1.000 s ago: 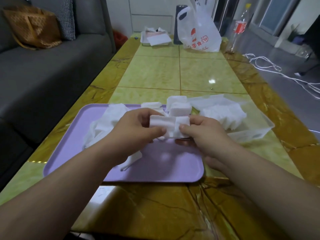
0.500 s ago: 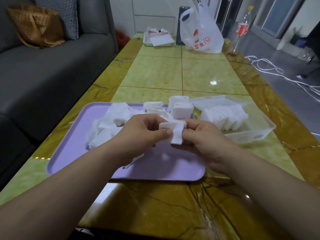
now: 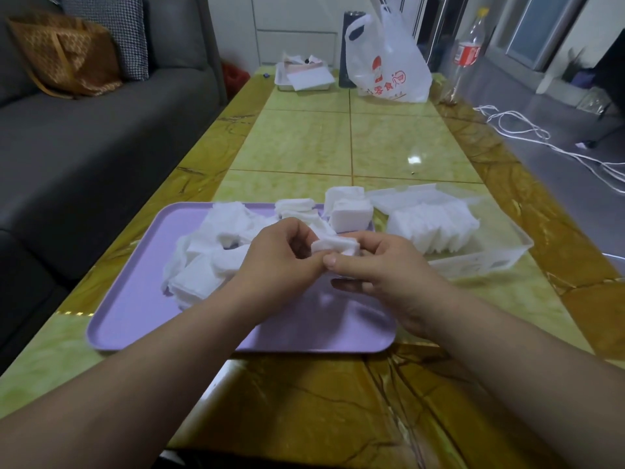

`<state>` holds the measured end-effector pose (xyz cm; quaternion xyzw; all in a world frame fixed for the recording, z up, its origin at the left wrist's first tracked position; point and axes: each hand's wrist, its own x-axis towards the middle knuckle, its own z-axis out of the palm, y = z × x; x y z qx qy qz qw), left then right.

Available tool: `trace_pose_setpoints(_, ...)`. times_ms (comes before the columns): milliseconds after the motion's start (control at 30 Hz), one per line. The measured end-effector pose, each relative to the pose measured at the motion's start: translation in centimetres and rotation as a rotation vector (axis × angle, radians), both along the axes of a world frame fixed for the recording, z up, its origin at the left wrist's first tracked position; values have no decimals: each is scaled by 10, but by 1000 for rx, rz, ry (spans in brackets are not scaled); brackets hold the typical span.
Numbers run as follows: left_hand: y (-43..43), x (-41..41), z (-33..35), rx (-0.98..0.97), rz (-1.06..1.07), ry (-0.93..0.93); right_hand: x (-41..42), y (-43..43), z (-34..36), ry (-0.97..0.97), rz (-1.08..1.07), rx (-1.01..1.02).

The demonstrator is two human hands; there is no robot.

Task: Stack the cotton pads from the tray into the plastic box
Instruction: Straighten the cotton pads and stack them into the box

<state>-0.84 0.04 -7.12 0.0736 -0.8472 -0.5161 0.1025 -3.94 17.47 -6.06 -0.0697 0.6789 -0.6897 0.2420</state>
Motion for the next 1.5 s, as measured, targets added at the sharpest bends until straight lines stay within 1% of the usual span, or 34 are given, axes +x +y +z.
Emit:
trace_pose_setpoints(133, -2, -6, -6, -264, -1, 4, -5, -1, -11, 97, -228, 100)
trace_pose_setpoints(233, -10, -11, -10, -415, 31, -46, -8, 0, -10, 99, -331, 90)
trace_pose_setpoints(367, -11, -15, -8, -485, 79, -145, -6, -3, -13, 115, -335, 147)
trace_pose_setpoints(500, -1, -13, -5, -549, 98, -189, -5, -3, -16, 136, -336, 188)
trace_pose_setpoints(567, -1, -13, -4, -496, 91, -219, -5, -4, -15, 122, -341, 175)
trace_pose_setpoints(667, -6, -12, -1, -362, 80, -238, -5, -3, -15, 107, -348, 160)
trace_pose_setpoints(767, -11, -11, 3, -202, 77, -172, -5, -3, -15, 110, -349, 165)
trace_pose_setpoints(867, -14, -4, 12, -26, 72, -83, -7, -1, -14, 87, -340, 120)
trace_pose_setpoints(933, -17, 3, 23, 76, -18, -73, -8, 0, -13, 43, -318, 55)
trace_pose_setpoints(1000, -19, 10, 31, 149, -186, -125, -8, 0, -10, 17, -274, 1)
trace_pose_setpoints(1067, -21, 13, 30, 171, -301, -176, -6, 0, -7, 12, -199, -12)
trace_pose_setpoints(1100, -22, 13, 26, 165, -305, -190, -4, -1, -6, 3, -157, -19)
trace_pose_setpoints(1200, -21, 9, 20, 165, -233, -169, 0, -2, -5, 9, -63, 17)
trace_pose_setpoints(1300, -24, 8, 19, 205, -214, -147, 2, -2, -7, 15, -46, 33)
trace_pose_setpoints(1400, -24, 9, 18, 283, -215, -142, 1, -3, -6, 16, -56, 17)
trace_pose_setpoints(1500, -21, 8, 15, 346, -194, -150, 3, -5, -5, -12, -19, -37)
